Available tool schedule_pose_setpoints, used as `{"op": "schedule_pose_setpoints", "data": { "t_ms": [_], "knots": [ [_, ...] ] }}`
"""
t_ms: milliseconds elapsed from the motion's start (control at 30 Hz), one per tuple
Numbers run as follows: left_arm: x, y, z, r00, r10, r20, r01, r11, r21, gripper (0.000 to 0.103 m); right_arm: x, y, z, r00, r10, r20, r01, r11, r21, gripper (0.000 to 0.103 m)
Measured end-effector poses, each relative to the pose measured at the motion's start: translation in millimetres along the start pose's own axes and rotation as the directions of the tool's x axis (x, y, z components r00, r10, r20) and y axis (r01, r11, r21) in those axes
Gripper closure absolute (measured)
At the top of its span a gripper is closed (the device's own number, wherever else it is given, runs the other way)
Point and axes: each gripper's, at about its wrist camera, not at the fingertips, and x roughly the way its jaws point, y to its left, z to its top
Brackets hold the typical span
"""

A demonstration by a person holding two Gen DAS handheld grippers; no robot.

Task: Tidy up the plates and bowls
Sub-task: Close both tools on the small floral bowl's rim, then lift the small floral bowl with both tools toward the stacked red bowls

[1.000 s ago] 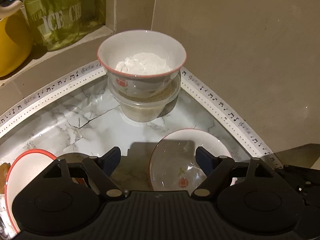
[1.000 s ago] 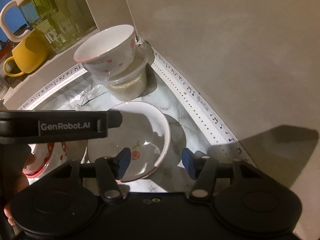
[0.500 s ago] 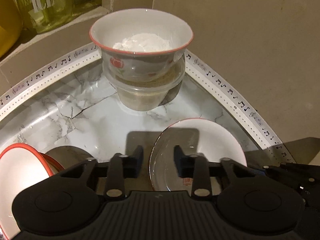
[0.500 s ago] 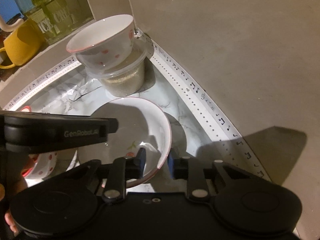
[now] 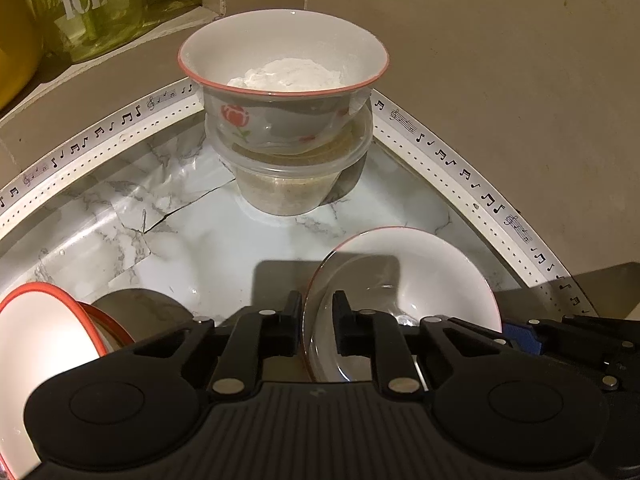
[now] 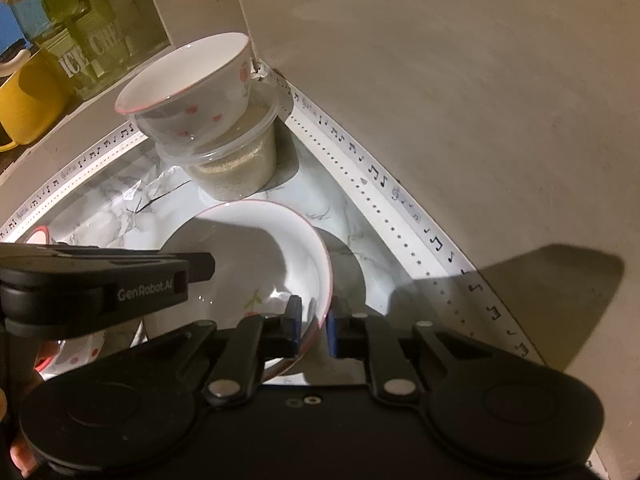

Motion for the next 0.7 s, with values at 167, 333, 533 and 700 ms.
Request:
{"op": "schedule_pose_setpoints", "data": {
  "t_ms": [167,333,533,700],
  "knots": [
    [-3.0,-3.5,-4.3,1.000,0.006,0.003,-0.006,1.000,0.028,0.088,-2.6,-1.2,-3.1,1.000,0.002,0.007,-0.002,1.000,0.007,0.091],
    [-11.1,-6.7,-8.1,1.000,0.005,0.019,-0.006,0.999,0.038,0.088,-7.7,-2.2,-5.0,1.000,0.007,0.011,-0.007,1.000,0.015,0.092],
    [-30.2,-11.4,-9.2,1.000,0.013,0.026,-0.015,0.999,0.048,0.088,-23.4,1.3,-3.6,1.000,-0.003,0.029,0.003,1.000,-0.001,0.092],
    [-56.9,-12.7,-7.9,0.998,0.020,0.051,-0.022,0.999,0.047,0.088,-44.0,6.6,2.0,0.999,0.002,0.048,-0.001,1.000,-0.021,0.092]
  ]
}}
